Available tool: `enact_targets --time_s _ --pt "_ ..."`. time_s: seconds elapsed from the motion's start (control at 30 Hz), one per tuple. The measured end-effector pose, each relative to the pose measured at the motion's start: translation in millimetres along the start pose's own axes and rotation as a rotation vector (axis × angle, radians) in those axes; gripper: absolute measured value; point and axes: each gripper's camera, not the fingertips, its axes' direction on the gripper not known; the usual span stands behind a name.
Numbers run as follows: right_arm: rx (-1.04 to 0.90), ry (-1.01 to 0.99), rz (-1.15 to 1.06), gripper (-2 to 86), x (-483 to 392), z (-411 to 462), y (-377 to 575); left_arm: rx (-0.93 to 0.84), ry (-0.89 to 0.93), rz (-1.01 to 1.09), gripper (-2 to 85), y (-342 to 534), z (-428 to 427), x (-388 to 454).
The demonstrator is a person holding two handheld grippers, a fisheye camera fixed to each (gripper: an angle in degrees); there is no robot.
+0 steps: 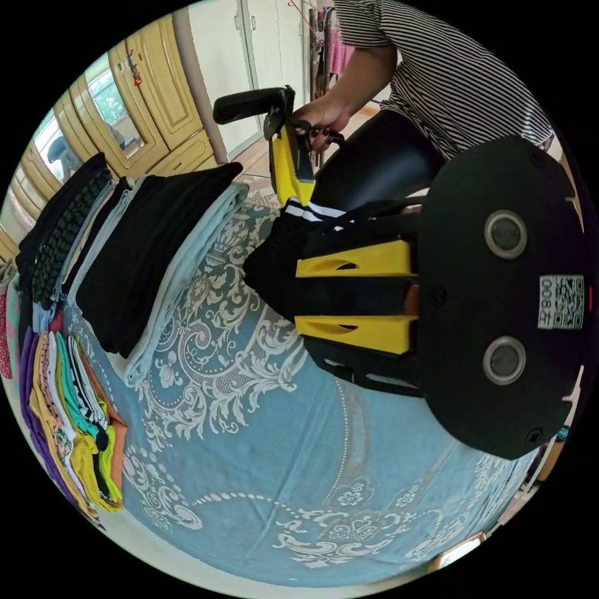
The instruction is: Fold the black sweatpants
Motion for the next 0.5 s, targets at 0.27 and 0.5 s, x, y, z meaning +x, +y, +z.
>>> enact_targets --time_s 0.27,0.5 --pt "-0.027 0.022 0.001 7.2 -27.6 18.3 -9.0 -0.081 -0.021 0.064 4.2 -10.8 40.5 -12.7" --pt "0.052 0.004 -0.112 5.9 -80.8 3.2 -22.7 0.109 0.067 0.003 2.9 11.0 28.7 -32.0"
